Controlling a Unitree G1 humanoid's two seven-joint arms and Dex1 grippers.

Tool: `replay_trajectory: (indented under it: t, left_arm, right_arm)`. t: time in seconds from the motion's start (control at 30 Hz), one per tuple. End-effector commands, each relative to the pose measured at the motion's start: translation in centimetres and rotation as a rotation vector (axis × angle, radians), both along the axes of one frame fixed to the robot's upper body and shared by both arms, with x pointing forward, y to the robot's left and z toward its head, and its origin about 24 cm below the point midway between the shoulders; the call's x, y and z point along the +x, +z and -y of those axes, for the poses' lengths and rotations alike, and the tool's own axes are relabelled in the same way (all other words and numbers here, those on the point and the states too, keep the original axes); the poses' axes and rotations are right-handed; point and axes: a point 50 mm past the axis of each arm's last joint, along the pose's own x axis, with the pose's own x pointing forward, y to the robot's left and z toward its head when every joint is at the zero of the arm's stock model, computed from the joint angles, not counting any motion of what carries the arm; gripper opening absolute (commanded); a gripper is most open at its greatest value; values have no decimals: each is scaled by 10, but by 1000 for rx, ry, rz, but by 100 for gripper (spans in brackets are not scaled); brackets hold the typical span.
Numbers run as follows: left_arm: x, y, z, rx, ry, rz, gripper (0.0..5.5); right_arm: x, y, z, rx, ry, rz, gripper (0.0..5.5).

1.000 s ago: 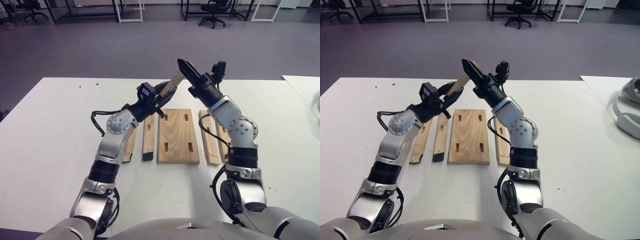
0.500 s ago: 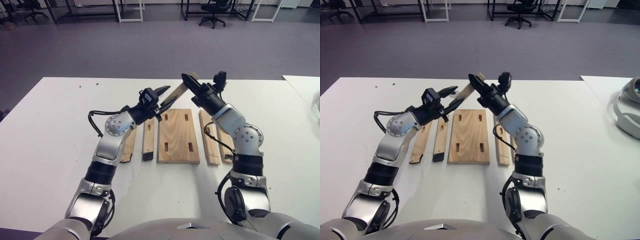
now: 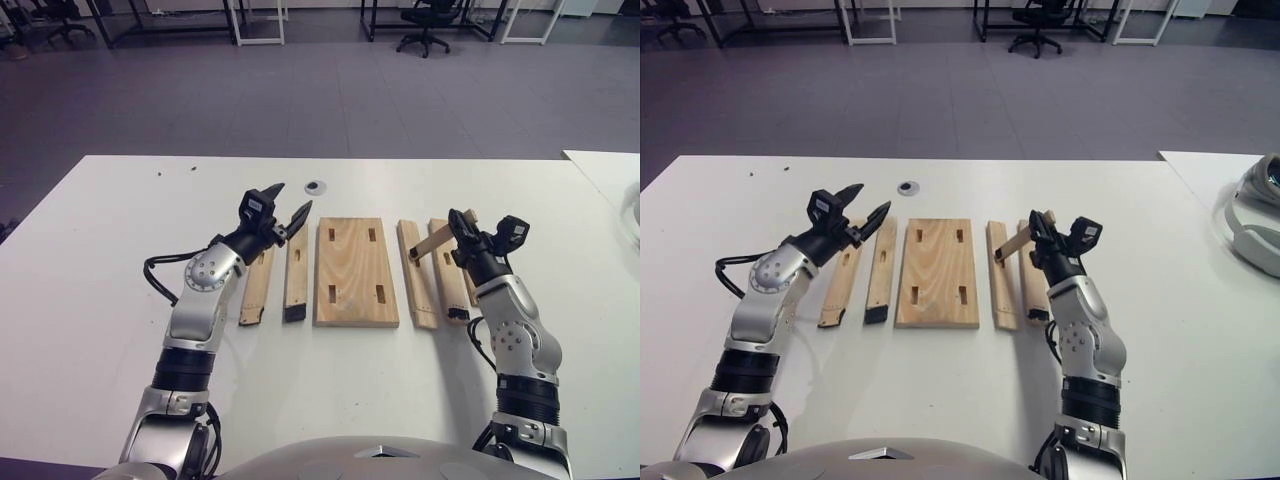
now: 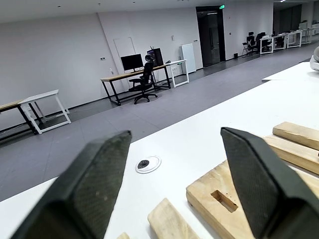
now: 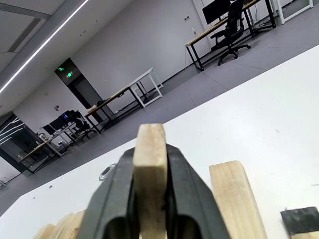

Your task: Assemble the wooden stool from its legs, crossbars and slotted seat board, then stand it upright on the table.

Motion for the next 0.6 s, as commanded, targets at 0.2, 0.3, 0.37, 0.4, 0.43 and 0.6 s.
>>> replay_trajectory:
  t: [0.2,0.3,0.37,0.4,0.43,0.6]
  left_arm:
    - [2,-2,-9,1,40,-16,328]
    - [1,-3,-10,3,49,-18,328]
    - [1,-3,-10,3,53,-19,328]
    - [1,-3,-11,2,54,-19,328]
    - [1,-3,-10,2,56,-19,328]
    - [0,-5,-10,-4,62,-28,328]
  right_arm:
    - [-11,-16,4,-126,-25,-71,42]
    - [-11,-22,-3,-287,12,-112,42]
    - [-11,-26,-12,-410,53,-140,42]
    - [-13,-30,-16,-429,72,-160,42]
    - [-16,-39,-19,-453,96,-191,42]
    - [-44,-97,-19,-531,273,-425,42]
